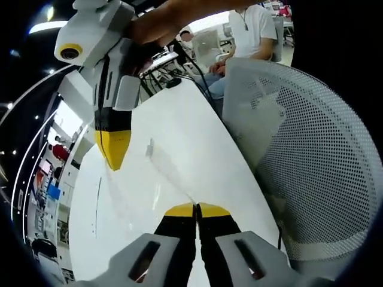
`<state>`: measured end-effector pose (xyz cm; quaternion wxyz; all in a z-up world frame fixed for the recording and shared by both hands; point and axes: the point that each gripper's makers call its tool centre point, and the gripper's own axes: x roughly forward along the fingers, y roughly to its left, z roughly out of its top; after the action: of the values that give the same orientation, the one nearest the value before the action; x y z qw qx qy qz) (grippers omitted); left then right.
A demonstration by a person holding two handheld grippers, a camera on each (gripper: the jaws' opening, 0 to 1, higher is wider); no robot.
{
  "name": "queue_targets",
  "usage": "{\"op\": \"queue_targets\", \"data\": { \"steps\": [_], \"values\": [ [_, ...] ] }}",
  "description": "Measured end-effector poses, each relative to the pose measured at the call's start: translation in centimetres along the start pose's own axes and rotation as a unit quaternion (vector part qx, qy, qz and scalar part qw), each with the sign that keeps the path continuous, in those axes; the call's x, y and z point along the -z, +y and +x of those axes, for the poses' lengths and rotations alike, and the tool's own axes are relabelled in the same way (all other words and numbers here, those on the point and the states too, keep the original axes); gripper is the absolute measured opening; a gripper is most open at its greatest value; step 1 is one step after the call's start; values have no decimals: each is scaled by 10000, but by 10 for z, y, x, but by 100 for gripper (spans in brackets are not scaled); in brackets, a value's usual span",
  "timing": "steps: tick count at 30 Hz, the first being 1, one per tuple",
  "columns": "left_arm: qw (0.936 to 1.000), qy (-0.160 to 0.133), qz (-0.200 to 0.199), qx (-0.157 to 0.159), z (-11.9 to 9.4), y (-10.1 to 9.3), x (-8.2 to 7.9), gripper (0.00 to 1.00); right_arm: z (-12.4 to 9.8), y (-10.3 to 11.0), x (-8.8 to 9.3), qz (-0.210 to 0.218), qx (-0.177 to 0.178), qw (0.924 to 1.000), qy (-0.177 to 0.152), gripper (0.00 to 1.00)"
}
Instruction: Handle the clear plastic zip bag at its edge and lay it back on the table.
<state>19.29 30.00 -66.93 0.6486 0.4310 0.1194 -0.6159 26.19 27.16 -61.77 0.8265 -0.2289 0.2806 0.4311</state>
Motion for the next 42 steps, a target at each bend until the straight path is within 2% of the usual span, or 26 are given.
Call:
{"op": "queue_targets", "data": {
  "steps": [4,12,21,25,27,29,33,38,40,42],
  "values": [
    [9998,-64,-85,-144,-1,7,-1,0,2,3,3,-139,-10,9999,93,0],
    [9975,-438,-449,-339,-8,20,-15,0,13,10,5,-610,-51,9979,188,0],
    [9934,-628,-805,-530,-20,28,-18,2,21,8,6,-779,-70,9967,200,0],
    [9884,-815,-1121,-628,-28,31,-21,4,25,7,9,-834,-55,9963,221,0],
    [9810,-1129,-1400,-721,-37,33,-32,8,26,5,9,-881,-28,9959,223,0],
    [9759,-1237,-1600,-818,-43,36,-33,11,29,5,11,-910,-23,9956,240,0],
    [9675,-1222,-1973,-1003,-53,35,-23,16,33,2,13,-1014,69,9945,252,0],
    [9650,-1052,-2096,-1172,-60,26,-3,21,38,-2,15,-1109,123,9935,238,0],
    [9592,-1015,-2329,-1241,-65,21,7,23,41,-4,17,-1154,137,9929,254,0],
    [9560,-955,-2454,-1290,-68,16,16,25,43,-4,18,-1162,126,9928,264,0]
  ]
}}
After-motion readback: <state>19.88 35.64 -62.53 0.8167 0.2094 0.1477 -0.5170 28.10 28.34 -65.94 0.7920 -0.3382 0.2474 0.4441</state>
